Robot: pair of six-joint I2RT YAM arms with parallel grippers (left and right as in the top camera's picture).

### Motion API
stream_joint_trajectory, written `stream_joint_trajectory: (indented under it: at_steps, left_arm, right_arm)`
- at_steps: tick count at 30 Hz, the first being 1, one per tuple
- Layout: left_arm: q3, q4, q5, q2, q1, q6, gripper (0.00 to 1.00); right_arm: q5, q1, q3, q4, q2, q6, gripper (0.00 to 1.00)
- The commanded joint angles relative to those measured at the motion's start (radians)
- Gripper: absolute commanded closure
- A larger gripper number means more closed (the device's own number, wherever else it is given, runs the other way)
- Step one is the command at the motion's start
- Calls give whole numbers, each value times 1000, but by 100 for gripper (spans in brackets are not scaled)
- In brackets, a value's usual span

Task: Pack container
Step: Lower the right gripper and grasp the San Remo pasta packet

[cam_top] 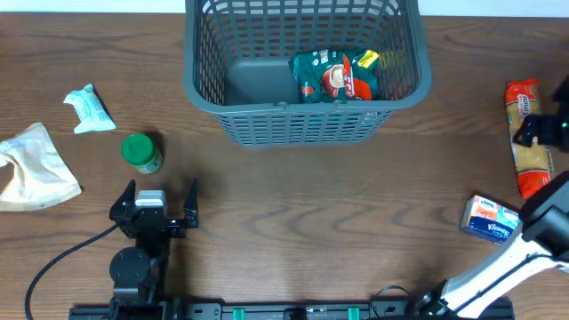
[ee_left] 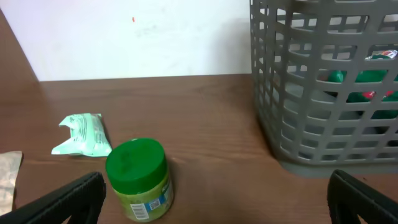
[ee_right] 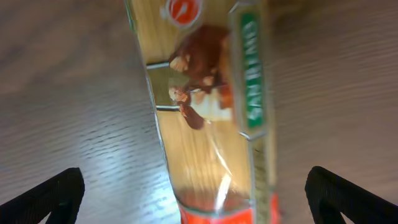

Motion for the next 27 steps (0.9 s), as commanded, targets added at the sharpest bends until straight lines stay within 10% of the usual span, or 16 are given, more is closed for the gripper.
stream_joint_trajectory:
  at_steps: [1, 27]
  left_arm:
    - [-31, -14, -8, -7, 3, 10, 1]
    - [-31, -14, -8, -7, 3, 10, 2]
  right_arm:
    - [-20, 11, -4, 0, 58, -15, 1]
    - [-26, 8, -4, 95, 107, -48, 1]
